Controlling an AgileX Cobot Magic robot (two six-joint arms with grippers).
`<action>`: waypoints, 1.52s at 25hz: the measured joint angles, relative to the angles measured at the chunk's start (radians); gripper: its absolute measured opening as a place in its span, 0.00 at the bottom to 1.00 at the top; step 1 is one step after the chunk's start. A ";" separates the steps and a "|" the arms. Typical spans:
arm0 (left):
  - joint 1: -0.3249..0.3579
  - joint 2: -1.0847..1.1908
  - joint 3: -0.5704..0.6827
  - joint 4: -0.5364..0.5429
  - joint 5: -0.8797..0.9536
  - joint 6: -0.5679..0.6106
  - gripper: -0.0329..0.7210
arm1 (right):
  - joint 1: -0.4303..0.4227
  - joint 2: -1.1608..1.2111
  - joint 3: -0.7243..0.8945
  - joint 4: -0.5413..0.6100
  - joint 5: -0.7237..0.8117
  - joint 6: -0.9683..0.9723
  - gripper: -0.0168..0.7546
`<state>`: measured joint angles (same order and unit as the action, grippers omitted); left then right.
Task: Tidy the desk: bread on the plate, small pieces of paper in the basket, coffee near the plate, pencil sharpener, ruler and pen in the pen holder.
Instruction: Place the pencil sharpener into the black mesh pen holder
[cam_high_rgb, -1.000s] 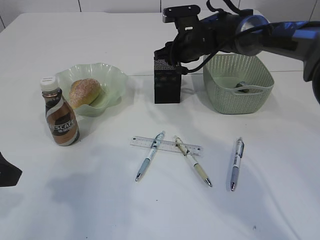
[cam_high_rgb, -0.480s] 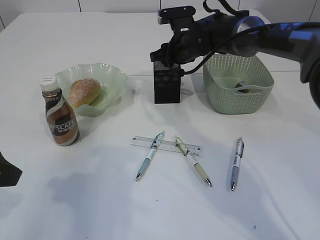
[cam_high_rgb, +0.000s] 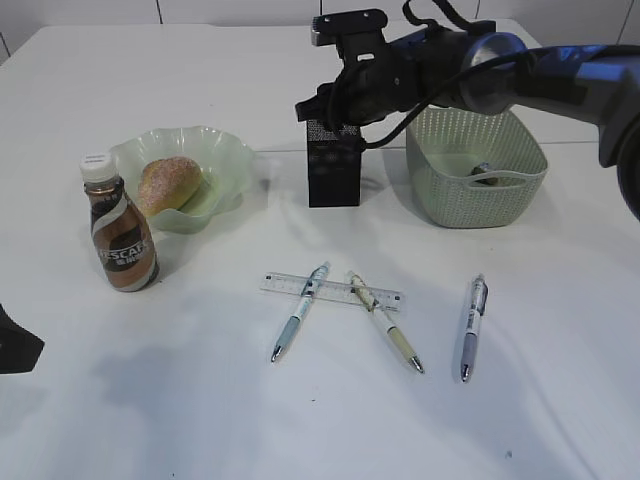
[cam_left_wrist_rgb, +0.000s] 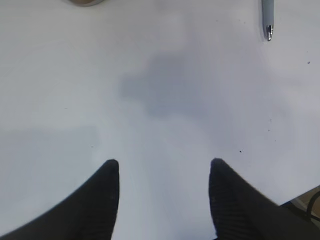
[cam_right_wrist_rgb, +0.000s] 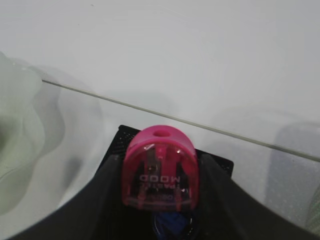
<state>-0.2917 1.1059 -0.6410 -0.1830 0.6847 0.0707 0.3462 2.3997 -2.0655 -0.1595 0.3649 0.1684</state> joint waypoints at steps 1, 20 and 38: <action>0.000 0.000 0.000 0.000 0.000 0.000 0.58 | 0.002 0.000 0.000 0.000 0.000 0.000 0.47; 0.000 0.000 0.000 0.000 0.000 0.000 0.58 | 0.002 0.000 0.000 0.000 -0.001 -0.002 0.48; 0.000 0.000 0.000 0.000 0.000 0.000 0.58 | 0.002 -0.010 0.000 0.000 0.022 -0.004 0.56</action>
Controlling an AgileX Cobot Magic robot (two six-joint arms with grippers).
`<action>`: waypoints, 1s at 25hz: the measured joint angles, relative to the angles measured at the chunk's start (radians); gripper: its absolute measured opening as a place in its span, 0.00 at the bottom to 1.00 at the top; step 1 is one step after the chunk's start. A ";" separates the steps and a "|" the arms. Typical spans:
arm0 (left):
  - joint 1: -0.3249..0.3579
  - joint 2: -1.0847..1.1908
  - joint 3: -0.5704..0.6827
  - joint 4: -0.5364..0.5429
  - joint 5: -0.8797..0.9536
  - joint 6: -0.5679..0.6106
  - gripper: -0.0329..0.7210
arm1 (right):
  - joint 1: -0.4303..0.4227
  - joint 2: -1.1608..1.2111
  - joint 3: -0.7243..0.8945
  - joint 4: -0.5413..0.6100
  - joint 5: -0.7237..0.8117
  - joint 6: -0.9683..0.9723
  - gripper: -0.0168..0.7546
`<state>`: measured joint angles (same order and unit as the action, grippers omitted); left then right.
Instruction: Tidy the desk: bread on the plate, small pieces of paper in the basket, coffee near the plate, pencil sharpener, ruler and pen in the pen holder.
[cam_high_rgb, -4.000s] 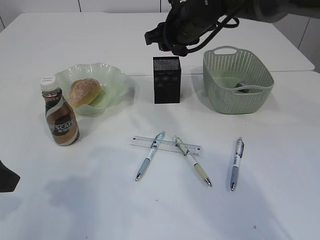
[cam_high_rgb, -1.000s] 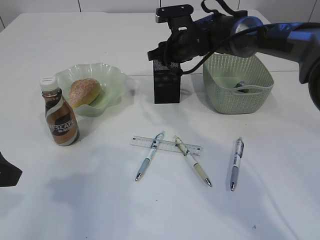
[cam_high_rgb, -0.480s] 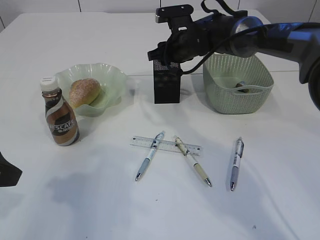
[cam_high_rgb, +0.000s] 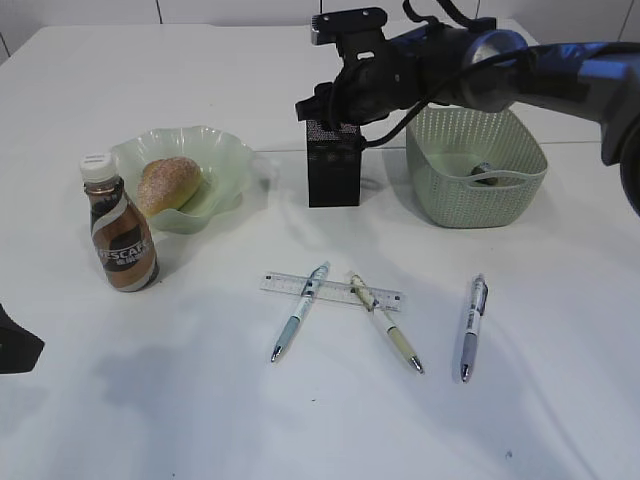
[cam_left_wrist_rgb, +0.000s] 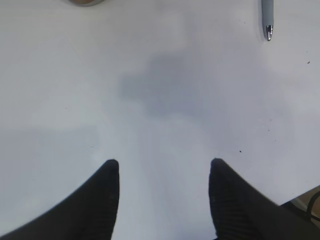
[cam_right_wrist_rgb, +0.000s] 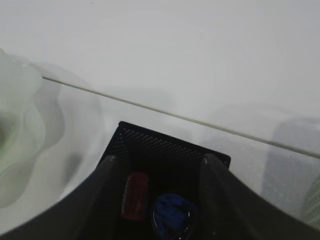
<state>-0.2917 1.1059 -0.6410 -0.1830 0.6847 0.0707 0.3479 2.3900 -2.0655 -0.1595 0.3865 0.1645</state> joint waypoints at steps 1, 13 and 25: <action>0.000 0.000 0.000 0.000 0.000 0.000 0.58 | 0.000 -0.005 0.000 0.000 0.012 0.000 0.56; 0.000 0.000 0.000 0.000 0.000 0.000 0.58 | 0.000 -0.231 0.000 0.002 0.390 -0.012 0.55; 0.000 0.000 0.000 0.000 0.011 0.000 0.58 | 0.000 -0.361 0.000 0.113 0.839 -0.117 0.55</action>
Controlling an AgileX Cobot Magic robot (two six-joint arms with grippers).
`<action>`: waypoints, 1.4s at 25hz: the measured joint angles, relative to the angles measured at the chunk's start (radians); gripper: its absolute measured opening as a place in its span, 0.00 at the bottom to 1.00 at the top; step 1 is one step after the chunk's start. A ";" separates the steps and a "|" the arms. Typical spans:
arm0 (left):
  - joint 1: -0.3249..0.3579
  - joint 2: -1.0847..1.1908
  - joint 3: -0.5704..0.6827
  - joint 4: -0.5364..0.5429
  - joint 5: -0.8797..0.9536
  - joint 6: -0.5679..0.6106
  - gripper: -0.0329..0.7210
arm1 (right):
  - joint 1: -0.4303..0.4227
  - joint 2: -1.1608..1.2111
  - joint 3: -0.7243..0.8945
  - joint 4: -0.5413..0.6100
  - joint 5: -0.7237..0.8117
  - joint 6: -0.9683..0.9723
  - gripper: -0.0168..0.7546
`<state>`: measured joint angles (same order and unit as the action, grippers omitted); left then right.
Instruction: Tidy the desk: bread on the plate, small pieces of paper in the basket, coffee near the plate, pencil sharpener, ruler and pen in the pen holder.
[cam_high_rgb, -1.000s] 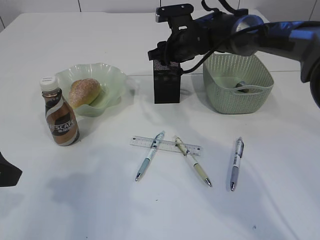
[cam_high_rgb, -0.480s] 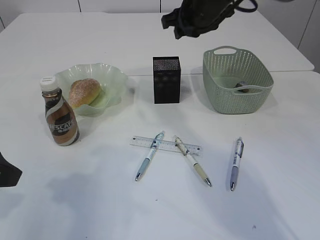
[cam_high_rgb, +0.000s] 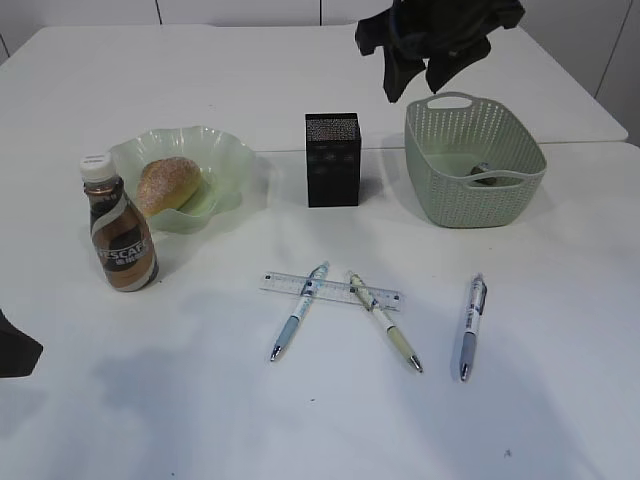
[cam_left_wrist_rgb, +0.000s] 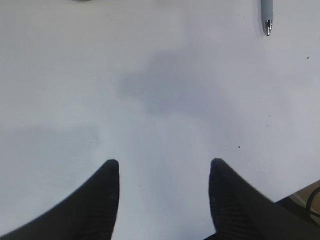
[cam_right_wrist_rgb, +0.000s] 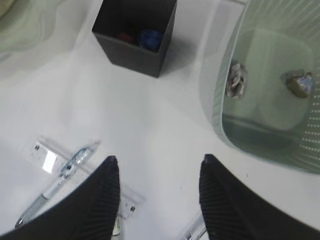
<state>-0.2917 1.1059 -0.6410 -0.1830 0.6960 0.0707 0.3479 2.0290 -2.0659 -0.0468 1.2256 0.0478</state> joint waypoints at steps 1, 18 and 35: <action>0.000 0.000 0.000 0.000 0.000 0.000 0.58 | 0.000 0.000 0.000 0.020 0.008 -0.028 0.55; 0.000 0.000 0.000 -0.002 0.078 0.000 0.58 | 0.000 -0.002 0.116 0.205 0.016 -0.482 0.55; 0.000 0.000 0.000 -0.002 0.069 0.000 0.58 | 0.036 0.010 0.131 0.252 0.016 -0.661 0.55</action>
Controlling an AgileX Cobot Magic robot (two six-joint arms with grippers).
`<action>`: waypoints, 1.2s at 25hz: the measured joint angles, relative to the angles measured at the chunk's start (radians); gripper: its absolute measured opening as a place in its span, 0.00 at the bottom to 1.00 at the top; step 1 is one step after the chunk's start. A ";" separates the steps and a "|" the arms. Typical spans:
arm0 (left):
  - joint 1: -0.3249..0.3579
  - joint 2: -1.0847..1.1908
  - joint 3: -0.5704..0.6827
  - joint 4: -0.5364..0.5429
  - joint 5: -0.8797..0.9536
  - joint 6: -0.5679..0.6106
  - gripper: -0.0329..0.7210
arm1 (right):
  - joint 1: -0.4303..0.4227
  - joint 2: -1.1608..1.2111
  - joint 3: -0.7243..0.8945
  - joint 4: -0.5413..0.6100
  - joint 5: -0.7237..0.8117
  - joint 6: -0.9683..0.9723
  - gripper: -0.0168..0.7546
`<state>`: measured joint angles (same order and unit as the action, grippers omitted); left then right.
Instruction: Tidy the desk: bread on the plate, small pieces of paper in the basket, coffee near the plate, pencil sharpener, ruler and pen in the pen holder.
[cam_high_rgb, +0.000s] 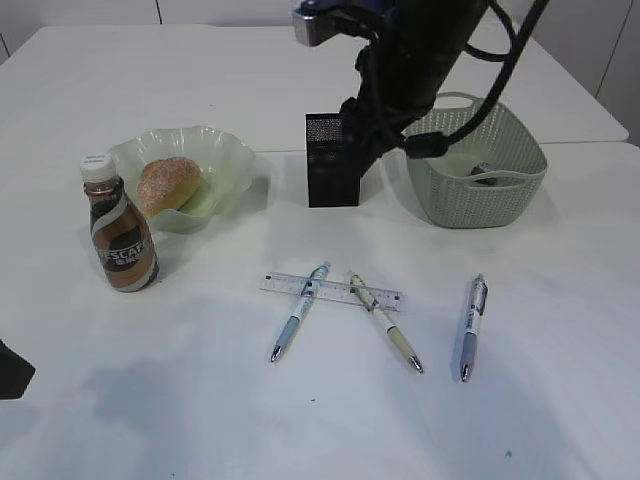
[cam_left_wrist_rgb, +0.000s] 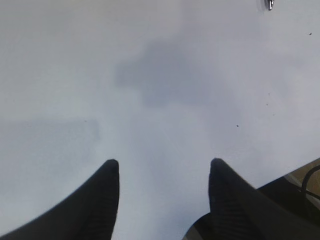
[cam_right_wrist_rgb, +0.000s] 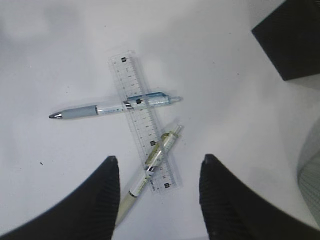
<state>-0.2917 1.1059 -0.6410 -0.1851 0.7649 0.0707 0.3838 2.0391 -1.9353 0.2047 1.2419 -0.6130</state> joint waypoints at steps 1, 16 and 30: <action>0.000 0.000 0.000 0.000 -0.001 0.000 0.58 | 0.004 0.002 0.000 -0.002 0.000 -0.003 0.55; 0.000 0.000 0.000 0.000 -0.010 0.000 0.58 | 0.100 0.141 0.000 0.004 -0.033 -0.166 0.61; 0.000 0.000 0.000 0.000 -0.016 0.000 0.58 | 0.100 0.201 0.000 0.085 -0.107 -0.205 0.62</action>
<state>-0.2917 1.1059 -0.6410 -0.1851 0.7492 0.0707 0.4842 2.2397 -1.9348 0.2897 1.1346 -0.8180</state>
